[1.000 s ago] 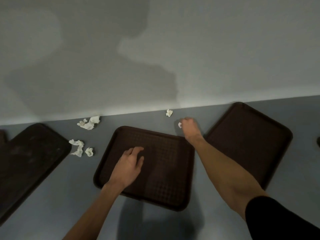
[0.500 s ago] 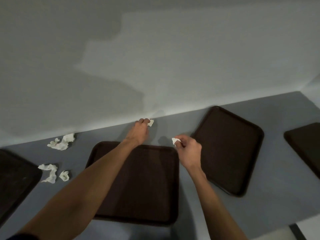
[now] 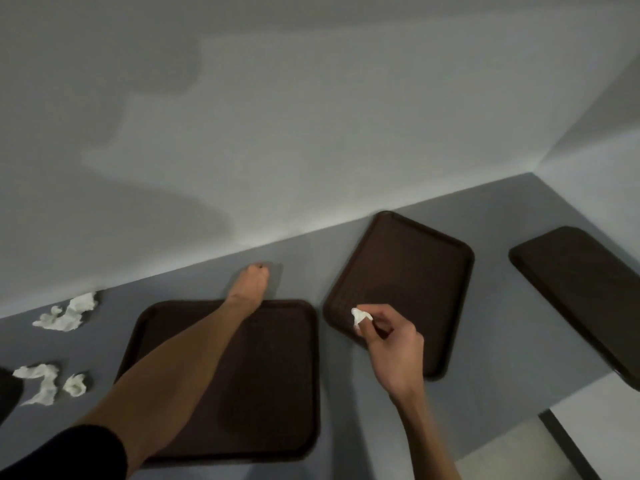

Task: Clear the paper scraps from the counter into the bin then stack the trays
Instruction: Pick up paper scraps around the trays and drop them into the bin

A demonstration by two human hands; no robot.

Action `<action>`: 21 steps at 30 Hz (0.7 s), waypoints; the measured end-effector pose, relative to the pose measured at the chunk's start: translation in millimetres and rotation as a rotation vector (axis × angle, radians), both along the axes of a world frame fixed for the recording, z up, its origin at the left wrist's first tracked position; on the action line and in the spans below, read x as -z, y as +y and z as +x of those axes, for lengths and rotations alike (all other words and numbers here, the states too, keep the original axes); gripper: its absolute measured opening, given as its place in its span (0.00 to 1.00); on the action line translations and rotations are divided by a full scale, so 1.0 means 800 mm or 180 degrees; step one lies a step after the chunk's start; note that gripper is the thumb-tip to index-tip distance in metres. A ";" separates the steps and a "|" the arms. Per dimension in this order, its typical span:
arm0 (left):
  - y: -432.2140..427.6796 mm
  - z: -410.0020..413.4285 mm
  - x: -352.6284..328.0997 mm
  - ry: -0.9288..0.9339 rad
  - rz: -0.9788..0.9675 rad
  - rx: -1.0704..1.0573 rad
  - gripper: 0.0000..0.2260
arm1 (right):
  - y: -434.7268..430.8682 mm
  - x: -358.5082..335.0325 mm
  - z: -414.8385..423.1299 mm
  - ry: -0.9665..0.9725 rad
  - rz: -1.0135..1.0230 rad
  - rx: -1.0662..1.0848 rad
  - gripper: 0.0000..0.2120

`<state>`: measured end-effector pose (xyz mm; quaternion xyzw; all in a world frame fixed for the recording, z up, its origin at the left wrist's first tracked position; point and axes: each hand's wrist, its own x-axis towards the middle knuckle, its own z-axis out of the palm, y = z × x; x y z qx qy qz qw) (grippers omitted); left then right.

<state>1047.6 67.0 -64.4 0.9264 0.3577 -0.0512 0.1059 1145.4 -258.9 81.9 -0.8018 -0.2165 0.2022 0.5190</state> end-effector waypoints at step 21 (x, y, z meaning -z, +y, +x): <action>-0.560 0.088 -0.164 -0.2135 -0.2345 -0.0248 0.06 | -0.459 -0.013 0.053 0.0606 0.0612 0.1242 0.13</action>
